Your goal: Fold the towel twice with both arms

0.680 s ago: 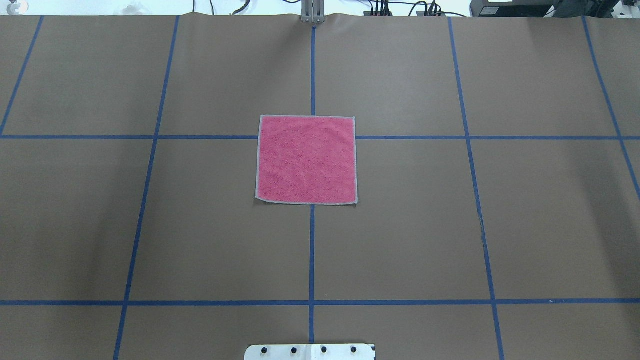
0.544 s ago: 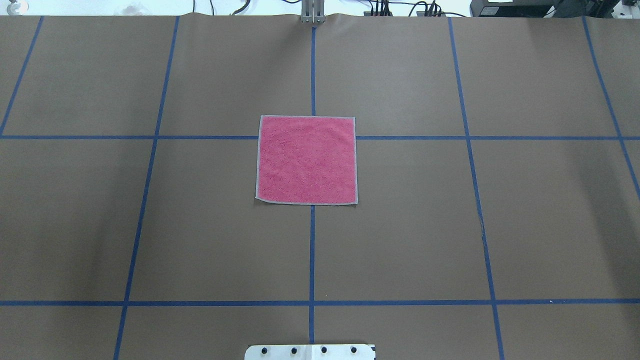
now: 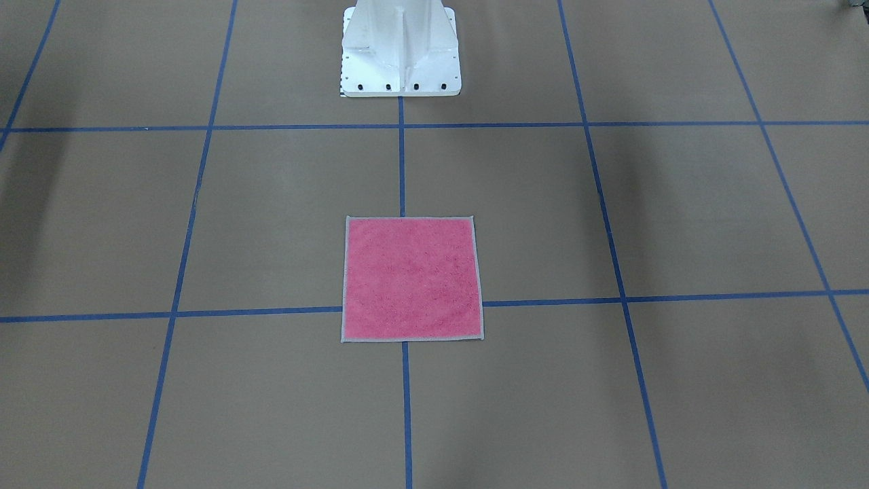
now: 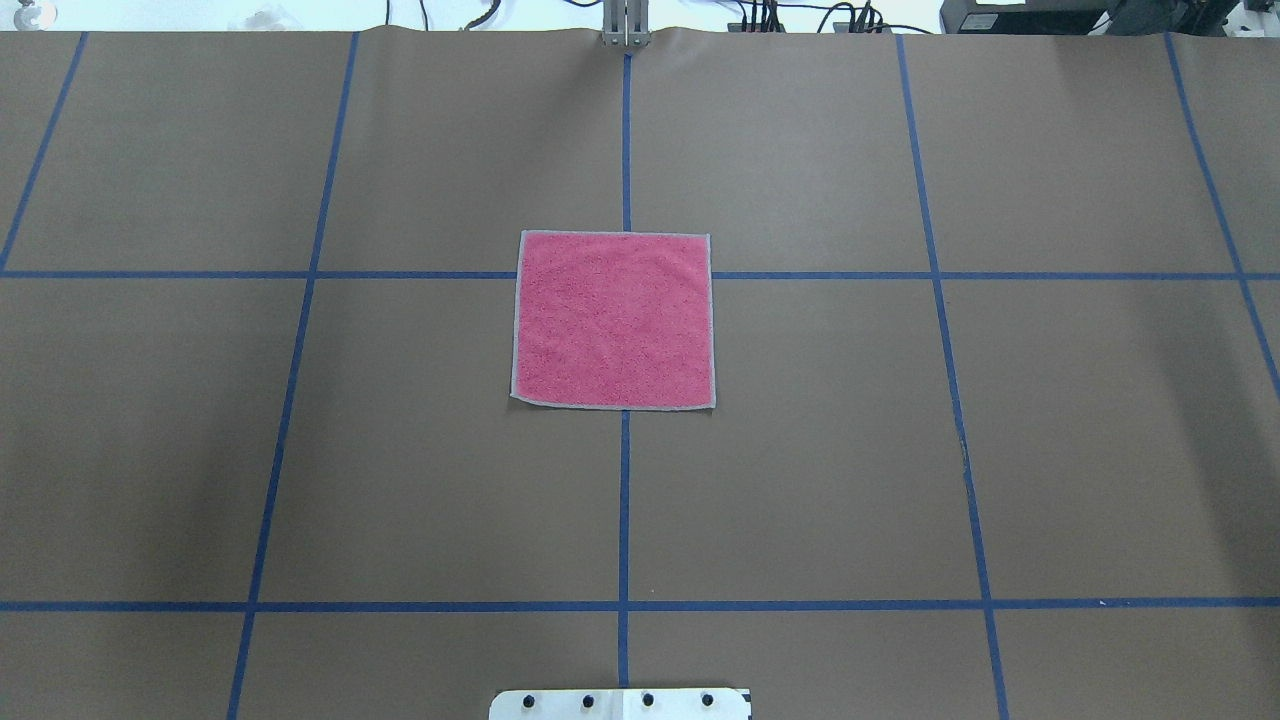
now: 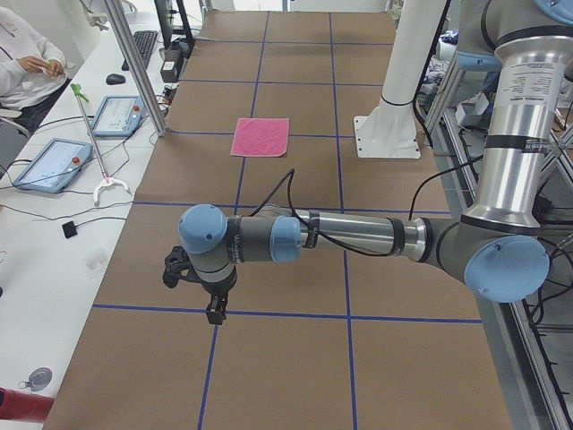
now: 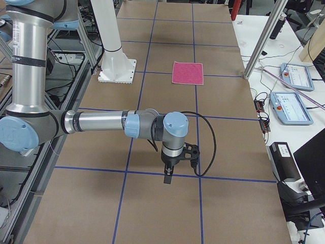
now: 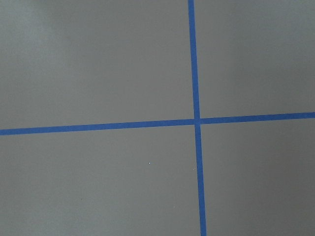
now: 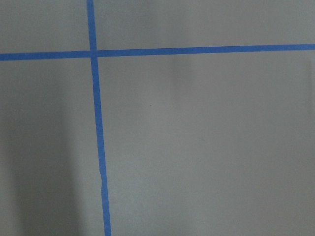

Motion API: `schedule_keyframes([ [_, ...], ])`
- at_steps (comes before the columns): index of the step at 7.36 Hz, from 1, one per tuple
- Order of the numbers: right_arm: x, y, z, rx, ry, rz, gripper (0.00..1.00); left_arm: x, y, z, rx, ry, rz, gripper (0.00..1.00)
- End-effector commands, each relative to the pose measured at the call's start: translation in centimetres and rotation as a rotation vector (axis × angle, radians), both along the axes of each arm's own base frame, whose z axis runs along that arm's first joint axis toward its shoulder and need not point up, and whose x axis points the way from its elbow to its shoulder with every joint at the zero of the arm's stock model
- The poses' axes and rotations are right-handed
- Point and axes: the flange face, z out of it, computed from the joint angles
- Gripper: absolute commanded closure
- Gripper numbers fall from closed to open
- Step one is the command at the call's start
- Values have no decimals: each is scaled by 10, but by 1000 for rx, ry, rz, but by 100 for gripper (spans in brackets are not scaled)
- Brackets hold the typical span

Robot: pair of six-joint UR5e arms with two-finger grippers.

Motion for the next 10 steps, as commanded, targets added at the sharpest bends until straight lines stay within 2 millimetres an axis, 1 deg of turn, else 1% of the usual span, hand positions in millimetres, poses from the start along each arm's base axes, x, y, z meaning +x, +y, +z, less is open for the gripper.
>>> schedule_keyframes([
  [1,-3,-26,-23,48,3,-5,0,1,-4,-10,23,-1,0,0],
  [2,-4,-24,-21,40,-1,-1,0,3,-8,-12,43,-2,2,0],
  [4,-3,-31,-30,73,4,-16,0,3,-9,-15,71,0,7,0],
  [5,-3,-33,-34,121,4,-15,0,3,-9,-16,90,-5,7,0],
  [6,-3,-32,-32,182,5,-22,0,2,-13,-19,108,-6,-1,0],
  [7,-5,-34,-31,197,-1,-23,0,5,-20,-30,136,-5,3,0],
  [8,-8,-36,-36,213,-3,-29,0,10,-27,-44,185,-3,11,0],
  [9,-23,-45,-44,224,-26,-55,0,19,-32,-48,219,-3,13,0],
  [10,-42,-59,-57,247,-42,-88,1,55,-43,-60,278,3,72,0],
])
